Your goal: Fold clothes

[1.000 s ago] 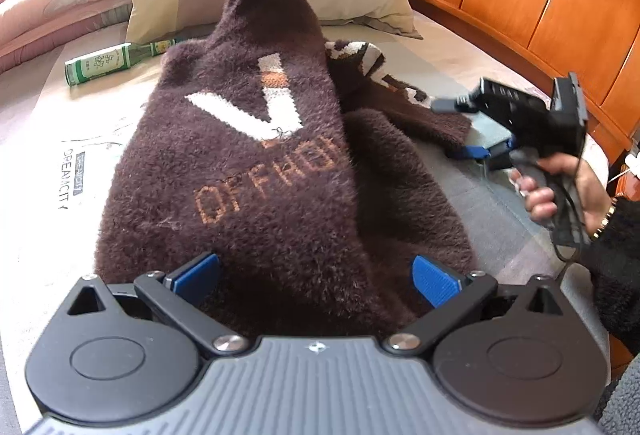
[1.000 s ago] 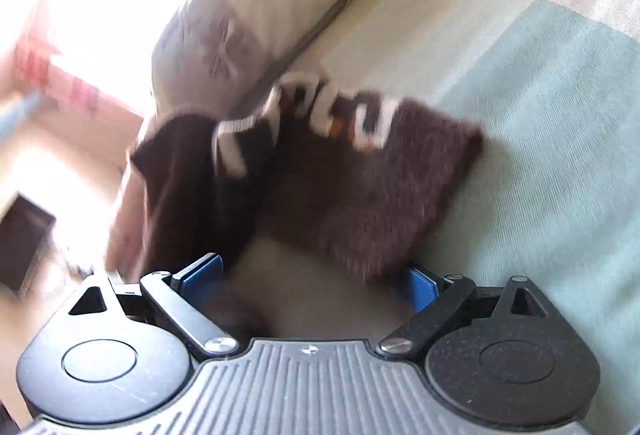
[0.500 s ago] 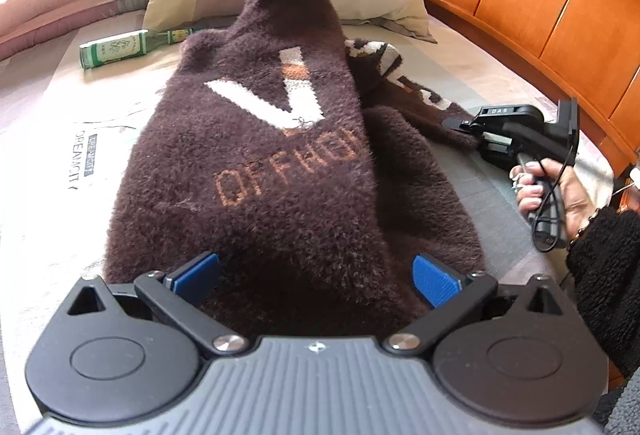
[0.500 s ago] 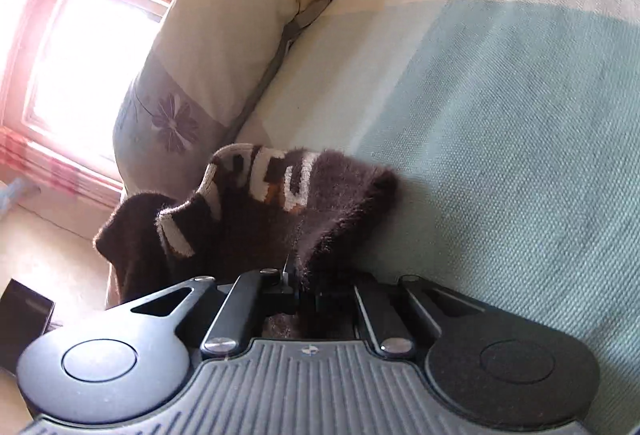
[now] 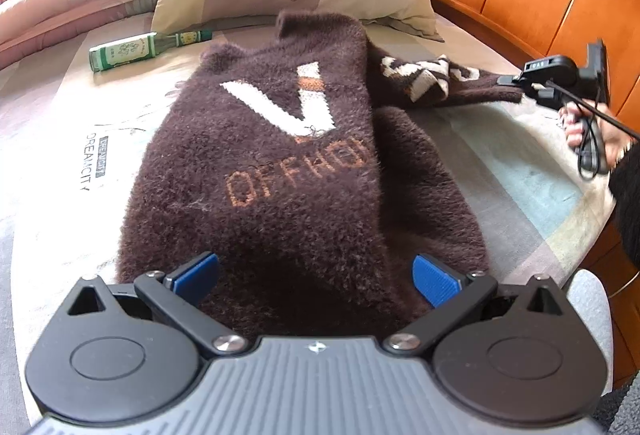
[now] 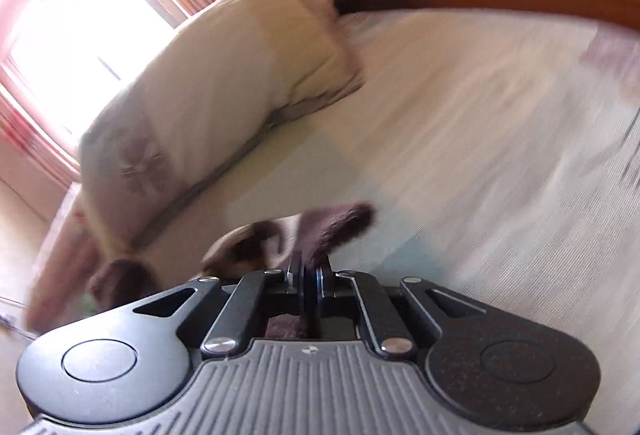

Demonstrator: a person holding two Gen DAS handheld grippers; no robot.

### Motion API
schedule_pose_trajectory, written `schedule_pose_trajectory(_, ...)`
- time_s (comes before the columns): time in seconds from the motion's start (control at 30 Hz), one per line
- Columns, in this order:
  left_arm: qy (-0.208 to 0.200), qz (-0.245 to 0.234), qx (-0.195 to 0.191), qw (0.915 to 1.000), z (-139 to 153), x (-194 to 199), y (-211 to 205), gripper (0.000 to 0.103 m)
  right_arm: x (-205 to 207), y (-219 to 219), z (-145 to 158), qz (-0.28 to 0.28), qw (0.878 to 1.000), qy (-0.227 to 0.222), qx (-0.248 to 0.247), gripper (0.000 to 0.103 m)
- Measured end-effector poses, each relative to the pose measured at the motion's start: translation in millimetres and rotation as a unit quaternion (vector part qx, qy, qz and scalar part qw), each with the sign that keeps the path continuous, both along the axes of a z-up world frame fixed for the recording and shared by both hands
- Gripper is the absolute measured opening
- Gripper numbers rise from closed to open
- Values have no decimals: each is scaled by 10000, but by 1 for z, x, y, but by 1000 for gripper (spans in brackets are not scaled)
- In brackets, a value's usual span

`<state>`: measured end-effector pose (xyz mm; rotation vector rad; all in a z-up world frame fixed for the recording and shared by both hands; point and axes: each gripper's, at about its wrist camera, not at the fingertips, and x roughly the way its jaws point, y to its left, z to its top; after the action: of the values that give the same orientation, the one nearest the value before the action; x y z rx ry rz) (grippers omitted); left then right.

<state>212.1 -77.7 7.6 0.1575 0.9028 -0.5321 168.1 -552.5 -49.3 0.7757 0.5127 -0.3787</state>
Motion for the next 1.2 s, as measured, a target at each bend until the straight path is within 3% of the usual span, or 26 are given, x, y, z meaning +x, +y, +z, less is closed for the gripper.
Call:
schedule_pose_trajectory(0.03, -7, -13, 7, 10000, 1, 0, 0, 102, -1, -10, 5, -106, 9998, 104, -157, 1)
schedule_pose_trajectory(0.17, -3, 10, 33, 10000, 0, 1, 1, 102, -13, -57, 25, -631, 9960, 349, -533, 1)
schedule_pose_trajectory(0.23, 6, 19, 52, 10000, -1, 2, 0, 102, -22, -78, 29, -617, 9964, 474, -325, 1)
schedule_pose_trajectory(0.3, 10, -16, 65, 10000, -1, 2, -1, 102, -27, -77, 31, -230, 9982, 481, -274, 6)
schedule_pose_trajectory(0.47, 43, -124, 140, 9998, -5, 3, -11, 102, 4, -7, 15, 1234, 9894, 713, -282, 13)
schedule_pose_trajectory(0.53, -13, -179, 176, 9997, -3, 1, -13, 102, 24, 31, 3, 1814, 9798, 810, -243, 20)
schedule_pose_trajectory(0.7, -113, -85, 195, 9997, 3, 1, -3, 102, 77, 123, -22, 3067, 9468, 970, -119, 25)
schedule_pose_trajectory(0.77, -116, 15, 212, 9997, 3, 3, 3, 102, 97, 148, -26, 3333, 9367, 1050, -192, 25)
schedule_pose_trajectory(0.87, -79, 135, 170, 9997, 2, 8, 14, 102, 120, 164, -23, 3260, 9384, 1080, -378, 25)
schedule_pose_trajectory(0.97, -5, 196, 45, 9998, -1, 11, 25, 102, 146, 150, -15, 2926, 9514, 900, -334, 25)
schedule_pose_trajectory(1.07, -5, 294, 26, 9996, -3, 12, 31, 102, 167, 133, -1, 2376, 9665, 766, -587, 27)
schedule_pose_trajectory(1.13, -19, 368, 50, 9993, -3, 11, 34, 102, 175, 121, 7, 2081, 9734, 773, -562, 29)
schedule_pose_trajectory(1.2, -52, 405, 48, 9992, -2, 8, 38, 102, 170, 120, 15, 2152, 9735, 691, -358, 29)
